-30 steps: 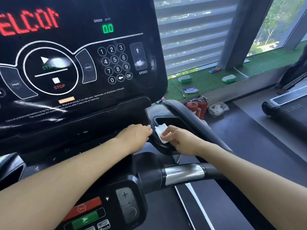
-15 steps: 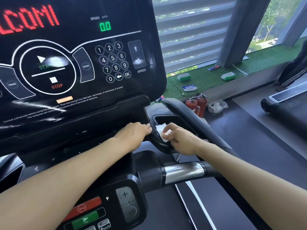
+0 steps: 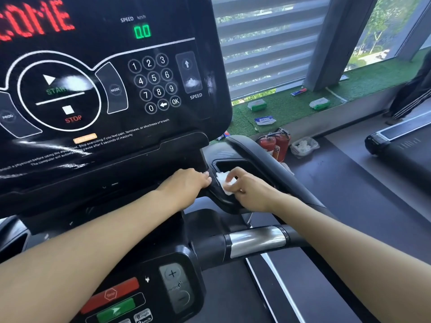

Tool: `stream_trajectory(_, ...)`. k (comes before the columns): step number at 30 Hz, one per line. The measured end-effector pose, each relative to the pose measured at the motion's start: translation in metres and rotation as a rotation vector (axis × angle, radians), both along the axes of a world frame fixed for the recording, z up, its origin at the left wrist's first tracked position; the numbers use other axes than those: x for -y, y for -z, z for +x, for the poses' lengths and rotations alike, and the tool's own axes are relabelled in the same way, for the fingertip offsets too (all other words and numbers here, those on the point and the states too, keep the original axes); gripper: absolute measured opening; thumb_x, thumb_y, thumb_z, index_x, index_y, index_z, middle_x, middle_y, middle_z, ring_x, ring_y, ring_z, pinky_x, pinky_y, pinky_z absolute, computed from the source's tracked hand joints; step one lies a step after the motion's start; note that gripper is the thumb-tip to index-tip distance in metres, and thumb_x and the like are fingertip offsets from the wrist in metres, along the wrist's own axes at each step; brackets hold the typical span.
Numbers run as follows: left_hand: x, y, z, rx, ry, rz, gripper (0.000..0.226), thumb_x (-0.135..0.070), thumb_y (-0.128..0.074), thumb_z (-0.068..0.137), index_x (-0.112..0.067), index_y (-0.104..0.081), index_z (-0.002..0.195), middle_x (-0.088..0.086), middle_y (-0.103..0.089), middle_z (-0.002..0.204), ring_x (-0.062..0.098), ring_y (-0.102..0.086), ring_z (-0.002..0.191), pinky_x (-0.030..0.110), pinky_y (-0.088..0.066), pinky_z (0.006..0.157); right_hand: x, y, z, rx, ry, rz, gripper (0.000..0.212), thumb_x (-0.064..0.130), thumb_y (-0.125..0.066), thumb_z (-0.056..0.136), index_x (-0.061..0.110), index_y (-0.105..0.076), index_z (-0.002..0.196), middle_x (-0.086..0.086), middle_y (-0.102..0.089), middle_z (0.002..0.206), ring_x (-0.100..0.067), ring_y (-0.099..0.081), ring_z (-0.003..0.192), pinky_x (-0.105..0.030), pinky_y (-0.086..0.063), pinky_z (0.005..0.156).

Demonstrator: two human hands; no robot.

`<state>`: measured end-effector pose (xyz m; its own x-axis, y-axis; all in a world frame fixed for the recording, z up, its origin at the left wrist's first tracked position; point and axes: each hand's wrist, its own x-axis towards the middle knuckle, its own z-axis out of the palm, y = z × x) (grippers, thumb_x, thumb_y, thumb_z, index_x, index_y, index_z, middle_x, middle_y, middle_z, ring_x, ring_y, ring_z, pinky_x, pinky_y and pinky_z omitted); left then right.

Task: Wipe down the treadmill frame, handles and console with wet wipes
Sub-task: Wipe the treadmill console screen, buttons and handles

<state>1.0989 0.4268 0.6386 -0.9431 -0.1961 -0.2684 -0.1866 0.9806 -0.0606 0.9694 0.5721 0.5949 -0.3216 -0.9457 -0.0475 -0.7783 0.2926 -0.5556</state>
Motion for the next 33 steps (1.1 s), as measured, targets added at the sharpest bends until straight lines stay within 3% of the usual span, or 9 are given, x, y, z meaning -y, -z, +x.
stream_trajectory(3,-0.002,-0.001,0.0,0.007,-0.007,-0.009,0.074,0.015,-0.037,0.084,-0.02,-0.03,0.148,-0.004,-0.022,0.156,0.018,-0.034,0.138,0.035,-0.036,0.106,0.023,-0.003,-0.003,0.025,0.044,-0.013,0.028,0.007,-0.043,0.094,0.004,-0.07,0.1,0.002,-0.043,0.129,-0.014,-0.049,0.093,-0.016,-0.03,0.079)
stream_trajectory(9,-0.001,0.004,0.001,-0.021,-0.028,0.003,0.078,0.018,-0.037,0.082,-0.021,-0.029,0.149,-0.005,-0.021,0.156,0.017,-0.032,0.139,0.033,-0.035,0.108,0.002,-0.006,0.001,0.013,0.009,0.045,0.025,0.011,-0.049,0.091,0.002,-0.073,0.089,0.003,-0.043,0.12,-0.018,-0.052,0.079,-0.022,-0.035,0.075)
stream_trajectory(13,0.0,0.005,0.0,-0.018,-0.029,0.003,0.08,0.018,-0.037,0.081,-0.022,-0.027,0.149,-0.006,-0.019,0.157,0.016,-0.029,0.141,0.032,-0.032,0.11,-0.003,-0.005,0.001,0.054,0.017,0.052,0.022,0.013,-0.054,0.089,0.005,-0.075,0.087,0.006,-0.044,0.118,-0.018,-0.055,0.081,-0.025,-0.04,0.079)
stream_trajectory(20,0.007,0.014,-0.005,0.027,-0.067,-0.019,0.065,0.007,-0.034,0.086,-0.021,-0.036,0.145,0.011,-0.044,0.144,0.033,-0.047,0.127,0.039,-0.042,0.101,0.025,-0.005,0.0,0.044,0.092,-0.009,0.021,0.015,-0.056,0.09,0.004,-0.073,0.093,0.004,-0.05,0.124,-0.016,-0.054,0.086,-0.02,-0.036,0.08)
stream_trajectory(24,0.004,0.014,-0.005,0.025,-0.047,-0.034,0.07,0.013,-0.036,0.083,-0.019,-0.036,0.145,0.005,-0.034,0.152,0.031,-0.042,0.132,0.039,-0.04,0.104,0.004,-0.005,0.007,0.003,0.059,-0.045,0.022,0.013,-0.055,0.09,0.005,-0.075,0.096,0.002,-0.055,0.121,-0.011,-0.05,0.09,-0.016,-0.032,0.078)
stream_trajectory(27,0.0,0.008,-0.005,0.05,-0.047,-0.044,0.067,0.014,-0.036,0.085,-0.017,-0.037,0.145,0.005,-0.03,0.153,0.033,-0.042,0.132,0.039,-0.039,0.105,-0.013,-0.004,0.009,0.032,0.06,-0.053,0.022,0.015,-0.056,0.089,0.009,-0.075,0.099,0.004,-0.059,0.118,-0.009,-0.054,0.094,-0.021,-0.041,0.086)
stream_trajectory(30,0.0,0.002,-0.01,0.076,-0.042,-0.087,0.051,0.006,-0.037,0.087,-0.012,-0.05,0.133,0.012,-0.049,0.139,0.035,-0.053,0.119,0.04,-0.046,0.095,-0.026,-0.009,0.008,0.036,0.056,-0.047,0.024,0.014,-0.055,0.087,0.012,-0.075,0.101,0.005,-0.065,0.115,-0.013,-0.059,0.103,-0.027,-0.045,0.092)
stream_trajectory(33,-0.007,0.001,-0.013,0.078,-0.018,-0.171,0.027,0.0,-0.044,0.089,-0.007,-0.06,0.109,0.012,-0.062,0.11,0.033,-0.061,0.092,0.036,-0.047,0.068,-0.035,-0.016,0.007,-0.007,0.061,-0.008,0.024,0.014,-0.053,0.086,0.012,-0.074,0.095,0.004,-0.067,0.11,-0.018,-0.06,0.1,-0.031,-0.047,0.089)
